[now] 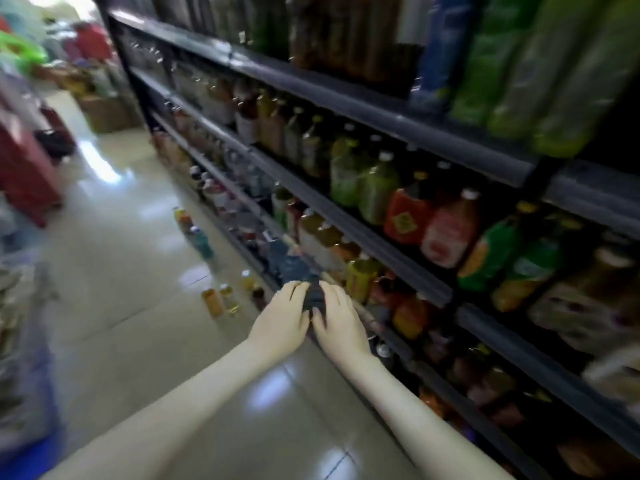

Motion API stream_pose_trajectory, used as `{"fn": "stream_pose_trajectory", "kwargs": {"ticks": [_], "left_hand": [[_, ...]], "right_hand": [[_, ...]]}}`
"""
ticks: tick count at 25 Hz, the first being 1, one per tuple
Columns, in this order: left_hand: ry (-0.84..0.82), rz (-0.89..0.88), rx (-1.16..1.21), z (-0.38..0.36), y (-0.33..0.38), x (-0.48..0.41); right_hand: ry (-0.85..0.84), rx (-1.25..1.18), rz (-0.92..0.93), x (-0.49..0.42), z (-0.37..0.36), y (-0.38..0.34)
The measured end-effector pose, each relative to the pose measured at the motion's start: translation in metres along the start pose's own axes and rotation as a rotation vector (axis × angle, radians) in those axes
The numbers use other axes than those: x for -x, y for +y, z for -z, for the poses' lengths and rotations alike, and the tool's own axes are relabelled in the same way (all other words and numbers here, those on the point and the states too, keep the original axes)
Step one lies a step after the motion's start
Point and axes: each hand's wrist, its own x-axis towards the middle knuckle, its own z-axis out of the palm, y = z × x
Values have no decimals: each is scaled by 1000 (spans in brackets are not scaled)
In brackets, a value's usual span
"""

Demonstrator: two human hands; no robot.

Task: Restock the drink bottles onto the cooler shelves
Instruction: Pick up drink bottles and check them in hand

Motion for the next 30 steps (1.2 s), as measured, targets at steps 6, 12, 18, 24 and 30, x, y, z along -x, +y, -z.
{"fn": "stream_pose_trajectory", "kwargs": {"ticks": [6,12,18,24,30], "left_hand": [[-150,319,-64,42,-198,7],[-209,481,-45,43,-369,-66],[-200,627,-11,31,-560,-170],[-261,629,68,-101,-761,-226],[-423,375,-39,-250,-942,-238]], "right_hand": [[-210,14,-32,-104,-128,-64],[-346,59,-97,-261,-258,-62],[-602,111,-147,-432,-414,-59],[-717,134,-313,-540,-642,-6],[-768,358,-297,-570,-871,98]]}}
